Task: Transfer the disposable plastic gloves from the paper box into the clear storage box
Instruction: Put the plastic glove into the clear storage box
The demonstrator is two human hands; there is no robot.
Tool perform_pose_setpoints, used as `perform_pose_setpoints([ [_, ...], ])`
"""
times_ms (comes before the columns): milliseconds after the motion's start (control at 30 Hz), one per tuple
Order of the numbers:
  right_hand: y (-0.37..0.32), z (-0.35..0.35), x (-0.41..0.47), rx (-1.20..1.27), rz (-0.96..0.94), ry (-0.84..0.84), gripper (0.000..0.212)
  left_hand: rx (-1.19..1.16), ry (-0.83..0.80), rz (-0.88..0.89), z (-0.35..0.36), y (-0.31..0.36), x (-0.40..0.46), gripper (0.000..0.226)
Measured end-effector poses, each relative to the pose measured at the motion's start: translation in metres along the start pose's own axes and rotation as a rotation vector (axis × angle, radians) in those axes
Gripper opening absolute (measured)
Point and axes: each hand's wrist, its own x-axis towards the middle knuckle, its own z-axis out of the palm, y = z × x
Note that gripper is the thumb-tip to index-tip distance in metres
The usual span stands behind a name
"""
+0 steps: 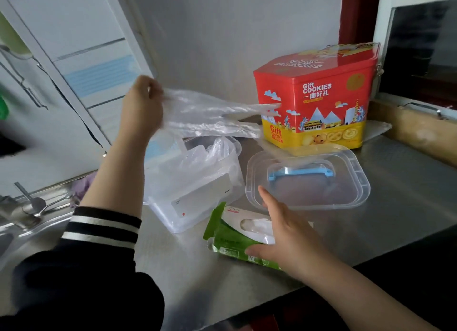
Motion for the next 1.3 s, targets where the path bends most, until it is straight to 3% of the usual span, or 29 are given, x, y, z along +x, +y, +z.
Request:
perform_pose_setpoints([
  [167,0.001,0.0,-0.001,0.012,-0.027,0.007,0.112,0.439,-0.138,-0.21,0.013,-0.051,-0.02,0.026],
  [433,0.006,0.004,0.001,0.006,-0.034,0.025,0.109,0.882,-0.293,-0.164,0.022,-0.065,-0.037,0.045],
  [600,0.005,0.004,0.001,0.006,-0.035,0.032,0.108,1.069,-0.471,-0.191,0.019,-0.063,-0.042,0.037],
  [867,0.004,0.003,-0.001,-0.022,-0.038,0.03,0.102,1.107,-0.665,-0.177,0.01,-0.059,-0.042,0.019],
  [933,0.004,0.002,-0.001,-0.023,-0.038,0.035,0.102,1.107,-0.658,-0.135,0.009,-0.057,-0.041,0.016],
  [1067,0.004,0.002,-0.001,-0.025,-0.044,0.034,0.1,1.168,-0.511,0.001,0.0,-0.043,-0.048,0.035],
  [1133,0.004,0.002,-0.001,-0.016,-0.033,0.035,0.093,0.998,-0.263,0.214,-0.001,-0.028,-0.062,0.033],
  [1200,0.006,0.005,0.0,-0.002,-0.035,0.08,0.078,0.598,-0.031,0.432,0.004,-0.011,-0.086,0.024],
  [1233,0.007,0.008,0.001,0.004,-0.036,0.11,0.065,0.387,-0.021,0.513,0.008,-0.002,-0.1,0.022],
  [1300,0.008,0.011,0.002,0.03,-0.019,0.156,0.04,0.03,-0.307,0.532,0.016,0.011,-0.132,0.026],
])
